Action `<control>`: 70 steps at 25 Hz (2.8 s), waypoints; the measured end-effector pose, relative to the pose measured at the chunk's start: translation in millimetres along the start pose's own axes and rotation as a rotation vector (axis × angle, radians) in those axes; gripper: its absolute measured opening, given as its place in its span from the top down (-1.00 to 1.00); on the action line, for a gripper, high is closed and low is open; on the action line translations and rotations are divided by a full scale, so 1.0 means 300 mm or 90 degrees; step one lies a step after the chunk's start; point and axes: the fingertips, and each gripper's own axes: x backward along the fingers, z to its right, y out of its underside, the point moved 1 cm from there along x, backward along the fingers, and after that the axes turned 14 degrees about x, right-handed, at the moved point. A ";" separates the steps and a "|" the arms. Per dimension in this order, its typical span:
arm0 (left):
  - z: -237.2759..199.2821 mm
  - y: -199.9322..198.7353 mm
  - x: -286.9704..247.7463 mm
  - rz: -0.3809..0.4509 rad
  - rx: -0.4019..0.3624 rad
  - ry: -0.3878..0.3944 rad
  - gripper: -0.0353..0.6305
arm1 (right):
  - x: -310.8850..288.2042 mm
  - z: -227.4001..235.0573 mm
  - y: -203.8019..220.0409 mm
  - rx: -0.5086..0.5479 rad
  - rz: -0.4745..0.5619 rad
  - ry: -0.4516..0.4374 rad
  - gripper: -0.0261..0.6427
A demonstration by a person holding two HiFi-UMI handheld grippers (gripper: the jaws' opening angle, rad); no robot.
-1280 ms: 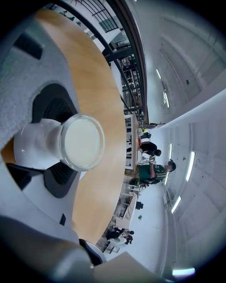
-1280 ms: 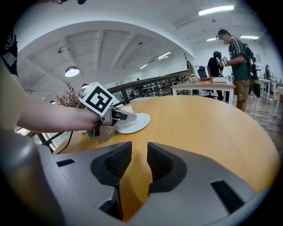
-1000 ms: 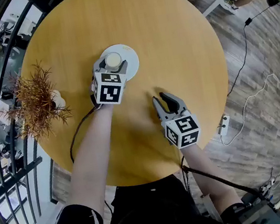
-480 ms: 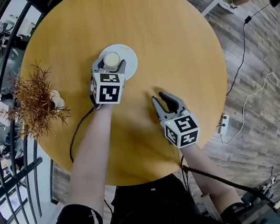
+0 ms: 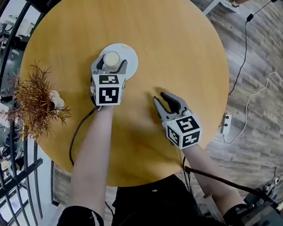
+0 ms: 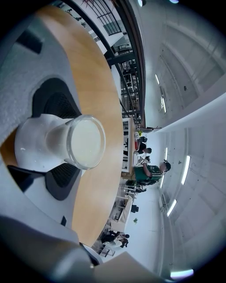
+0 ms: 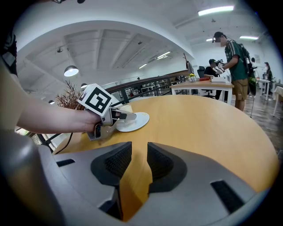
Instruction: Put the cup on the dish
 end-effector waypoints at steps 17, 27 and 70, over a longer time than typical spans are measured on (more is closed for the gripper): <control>-0.001 0.005 0.058 -0.001 0.006 0.001 -0.02 | 0.021 -0.037 -0.024 0.005 0.008 -0.001 0.60; 0.018 0.042 0.120 -0.002 0.013 0.001 -0.01 | 0.067 -0.057 -0.028 0.011 0.019 0.005 0.60; 0.402 -0.327 1.056 0.244 -0.057 0.059 0.79 | 0.518 -0.395 -0.749 0.192 0.277 -0.023 0.75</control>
